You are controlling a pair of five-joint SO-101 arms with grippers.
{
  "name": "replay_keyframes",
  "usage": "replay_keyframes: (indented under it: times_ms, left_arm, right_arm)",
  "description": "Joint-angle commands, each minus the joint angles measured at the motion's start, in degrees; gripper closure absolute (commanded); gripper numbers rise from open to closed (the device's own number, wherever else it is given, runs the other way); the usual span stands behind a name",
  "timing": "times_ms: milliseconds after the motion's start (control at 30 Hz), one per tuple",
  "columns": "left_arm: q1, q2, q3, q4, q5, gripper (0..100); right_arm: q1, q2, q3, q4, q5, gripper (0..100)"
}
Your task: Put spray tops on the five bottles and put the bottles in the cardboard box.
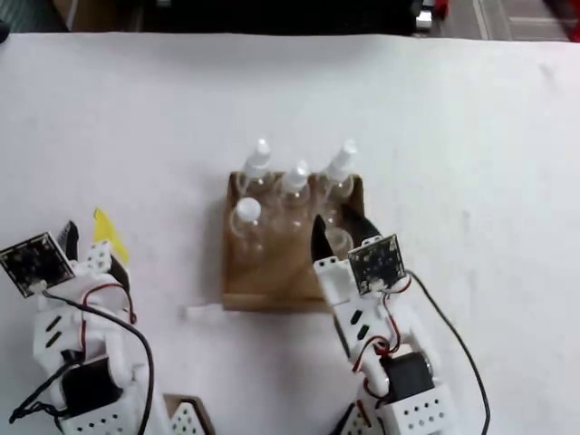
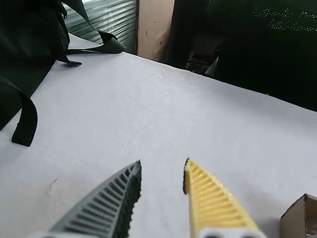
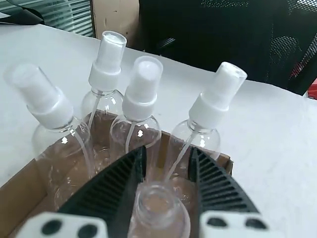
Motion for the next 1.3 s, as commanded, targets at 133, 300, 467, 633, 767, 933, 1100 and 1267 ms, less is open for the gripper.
replay_keyframes:
  times_ms: [133, 300, 467, 633, 767, 933, 1100, 1267]
  left_arm:
    - [0.31, -0.66, -0.53, -1.58, -0.53, 86]
    - [0.31, -0.66, -0.53, -1.58, -0.53, 86]
    - [0.31, -0.66, -0.53, -1.58, -0.53, 86]
    - [0.31, -0.66, -0.53, -1.58, -0.53, 86]
    - [0.31, -0.66, -0.53, -1.58, -0.53, 86]
    - [0.31, -0.66, -0.53, -1.58, -0.53, 86]
    - [0.22, -0.66, -0.53, -1.58, -0.53, 86]
    - [-0.13, -0.66, -0.53, -1.58, -0.53, 86]
  right_arm:
    - [-0.40, -0.57, 0.53, 0.04, 2.37, 88.3]
    - [-0.40, -0.66, 0.26, -0.31, 2.64, 88.2]
    - [-0.40, -0.66, -1.67, -0.04, 2.46, 88.2]
    - [-0.22, -0.66, -5.54, 0.04, 2.64, 88.2]
    - [-0.22, -0.48, -9.32, 0.40, 2.64, 84.3]
    - [-0.22, -0.48, -16.97, 6.29, 2.64, 80.7]
    - [0.22, -0.31, -30.86, 17.80, 2.81, 80.7]
    - [-0.31, -0.22, -40.79, 29.05, 6.42, 80.8]
